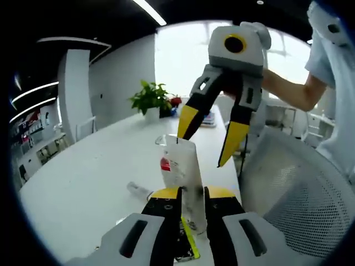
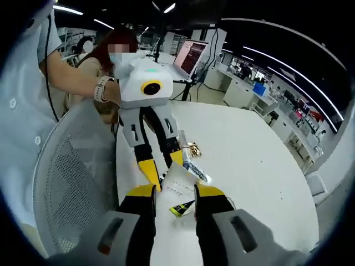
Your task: Arrange the skincare products in the storage area until every visible bottle or jar stands upright without overlapping.
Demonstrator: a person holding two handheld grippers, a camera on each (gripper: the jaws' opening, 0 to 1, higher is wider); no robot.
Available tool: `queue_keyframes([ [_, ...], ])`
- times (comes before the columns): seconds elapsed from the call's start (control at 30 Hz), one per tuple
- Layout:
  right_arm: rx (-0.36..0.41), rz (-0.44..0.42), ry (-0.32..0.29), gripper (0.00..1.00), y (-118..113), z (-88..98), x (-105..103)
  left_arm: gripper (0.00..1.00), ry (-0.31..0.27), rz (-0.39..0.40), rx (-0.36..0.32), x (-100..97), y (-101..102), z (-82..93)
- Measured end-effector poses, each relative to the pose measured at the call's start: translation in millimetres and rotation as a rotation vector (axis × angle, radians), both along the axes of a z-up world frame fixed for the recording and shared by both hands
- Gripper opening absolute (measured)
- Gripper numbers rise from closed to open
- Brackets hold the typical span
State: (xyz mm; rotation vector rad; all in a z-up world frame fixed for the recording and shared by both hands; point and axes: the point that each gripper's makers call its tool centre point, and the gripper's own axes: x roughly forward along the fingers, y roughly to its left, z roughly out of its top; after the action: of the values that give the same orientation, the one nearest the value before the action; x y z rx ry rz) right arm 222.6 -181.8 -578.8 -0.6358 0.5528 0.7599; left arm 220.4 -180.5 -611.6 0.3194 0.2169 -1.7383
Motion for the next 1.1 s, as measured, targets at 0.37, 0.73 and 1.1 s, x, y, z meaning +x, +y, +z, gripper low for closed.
queue_keyframes([
  [0.37, -0.114, 0.134, 0.024, 0.21, 3, 10.0, 7, 0.11, 0.017, -0.015, 0.0, -4.4, 1, -2.8],
  [0.73, -0.113, 0.255, 0.235, 0.09, 16, -4.4, 12, 0.11, 0.032, -0.009, 0.009, -2.5, 3, -6.3],
  [1.1, -0.114, 0.288, 0.333, 0.05, 22, -15.0, 7, 0.15, 0.025, 0.003, 0.064, -1.9, -3, -31.1],
])
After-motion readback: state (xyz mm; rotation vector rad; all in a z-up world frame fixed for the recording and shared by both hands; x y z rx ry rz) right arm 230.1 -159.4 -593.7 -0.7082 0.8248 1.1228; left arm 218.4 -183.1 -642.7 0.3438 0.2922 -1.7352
